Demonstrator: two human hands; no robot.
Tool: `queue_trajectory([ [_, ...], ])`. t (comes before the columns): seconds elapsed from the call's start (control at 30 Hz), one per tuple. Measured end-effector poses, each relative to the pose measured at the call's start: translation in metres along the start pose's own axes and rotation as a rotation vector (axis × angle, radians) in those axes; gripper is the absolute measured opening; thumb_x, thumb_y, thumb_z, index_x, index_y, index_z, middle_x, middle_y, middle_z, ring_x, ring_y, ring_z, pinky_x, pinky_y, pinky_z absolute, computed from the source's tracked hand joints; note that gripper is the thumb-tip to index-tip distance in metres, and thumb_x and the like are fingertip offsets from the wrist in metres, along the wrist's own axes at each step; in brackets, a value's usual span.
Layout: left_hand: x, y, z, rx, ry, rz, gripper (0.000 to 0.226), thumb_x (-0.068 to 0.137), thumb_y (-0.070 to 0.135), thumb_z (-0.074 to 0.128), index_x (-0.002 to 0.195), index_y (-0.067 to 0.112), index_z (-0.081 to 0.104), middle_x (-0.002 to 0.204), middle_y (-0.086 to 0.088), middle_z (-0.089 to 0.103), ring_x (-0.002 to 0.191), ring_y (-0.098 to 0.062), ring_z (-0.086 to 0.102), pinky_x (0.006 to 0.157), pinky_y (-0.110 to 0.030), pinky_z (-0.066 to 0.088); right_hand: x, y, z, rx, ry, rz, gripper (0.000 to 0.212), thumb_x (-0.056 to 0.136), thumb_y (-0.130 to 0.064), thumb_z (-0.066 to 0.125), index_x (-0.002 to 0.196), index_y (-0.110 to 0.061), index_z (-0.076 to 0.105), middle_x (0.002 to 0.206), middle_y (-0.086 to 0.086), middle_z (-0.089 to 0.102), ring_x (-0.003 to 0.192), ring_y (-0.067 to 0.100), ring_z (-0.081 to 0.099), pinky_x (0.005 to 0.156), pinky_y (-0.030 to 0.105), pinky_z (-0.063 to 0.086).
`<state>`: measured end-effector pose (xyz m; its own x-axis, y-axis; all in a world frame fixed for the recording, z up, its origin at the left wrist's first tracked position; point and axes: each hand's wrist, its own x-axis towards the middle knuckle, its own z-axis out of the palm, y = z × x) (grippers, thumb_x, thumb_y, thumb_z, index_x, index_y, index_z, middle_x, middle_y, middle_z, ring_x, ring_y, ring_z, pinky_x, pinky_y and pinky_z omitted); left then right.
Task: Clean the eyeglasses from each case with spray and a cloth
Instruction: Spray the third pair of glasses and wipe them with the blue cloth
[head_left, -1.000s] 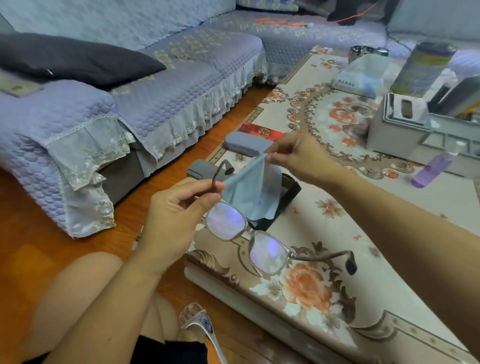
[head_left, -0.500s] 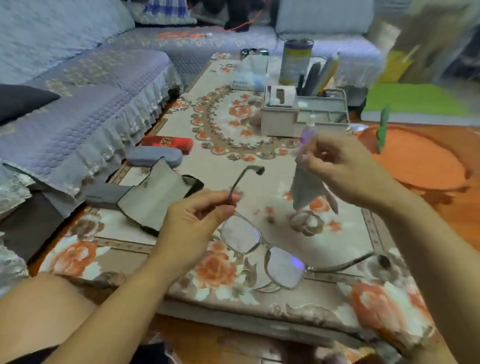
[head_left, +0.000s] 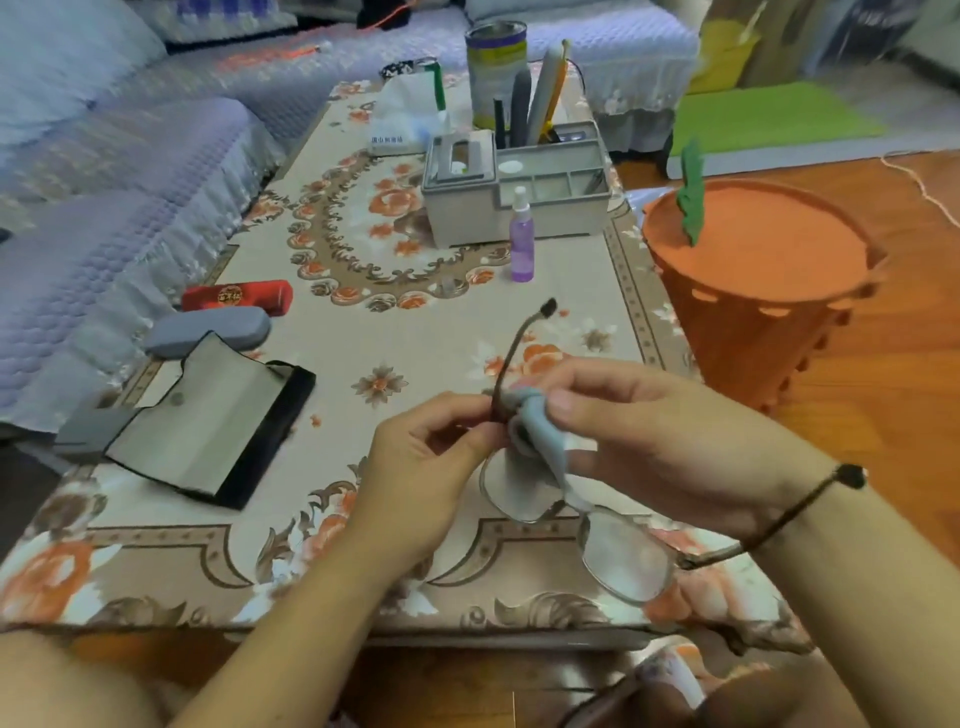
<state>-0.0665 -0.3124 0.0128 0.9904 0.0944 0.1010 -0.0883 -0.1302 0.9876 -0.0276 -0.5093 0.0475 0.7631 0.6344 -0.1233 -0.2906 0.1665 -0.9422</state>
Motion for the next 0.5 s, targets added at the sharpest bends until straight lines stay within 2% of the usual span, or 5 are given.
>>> queue_trajectory([
  [0.13,-0.004,-0.005,0.007,0.014,0.037,0.013,0.022,0.088,-0.005,0.068,0.097,0.014,0.076,0.089,0.0,0.076,0.082,-0.008,0.07,0.077,-0.019,0.054,0.005,0.008,-0.011,0.04,-0.027,0.032,0.032,0.098,-0.018,0.053,0.116,0.006,0.064,0.127,0.027,0.063,0.124,0.04,0.059,0.111,0.048,0.046],
  [0.27,-0.005,-0.004,0.006,-0.001,0.025,0.019,0.019,0.088,-0.003,0.07,0.098,0.012,0.076,0.09,-0.003,0.076,0.084,-0.016,0.07,0.078,-0.022,0.055,0.004,0.012,-0.008,0.077,0.025,0.062,0.011,0.088,-0.001,0.069,0.098,-0.003,0.064,0.124,0.032,0.061,0.118,0.044,0.062,0.1,0.051,0.054],
  [0.37,-0.004,-0.005,0.004,0.104,-0.056,0.096,0.026,0.089,-0.002,0.071,0.097,0.022,0.076,0.092,0.002,0.074,0.089,-0.026,0.066,0.081,-0.032,0.056,0.008,0.028,-0.004,-0.341,0.158,0.037,0.02,0.084,-0.006,0.079,0.097,-0.007,0.064,0.114,0.024,0.068,0.111,0.041,0.064,0.096,0.056,0.054],
  [0.43,-0.002,-0.004,0.004,0.179,-0.099,0.153,0.029,0.088,0.002,0.072,0.094,0.03,0.074,0.09,0.007,0.071,0.085,-0.02,0.063,0.08,-0.034,0.054,0.011,0.033,-0.001,-0.614,0.15,0.032,0.025,0.083,-0.024,0.081,0.102,-0.015,0.067,0.107,0.011,0.07,0.105,0.032,0.065,0.093,0.057,0.053],
  [0.5,0.003,0.004,0.003,0.268,-0.128,0.215,0.023,0.085,0.01,0.073,0.086,0.032,0.07,0.083,0.014,0.066,0.08,-0.01,0.059,0.075,-0.027,0.049,0.012,0.032,0.0,-0.619,0.15,0.042,0.032,0.079,-0.033,0.081,0.105,-0.02,0.067,0.108,0.006,0.069,0.104,0.029,0.066,0.091,0.058,0.053],
])
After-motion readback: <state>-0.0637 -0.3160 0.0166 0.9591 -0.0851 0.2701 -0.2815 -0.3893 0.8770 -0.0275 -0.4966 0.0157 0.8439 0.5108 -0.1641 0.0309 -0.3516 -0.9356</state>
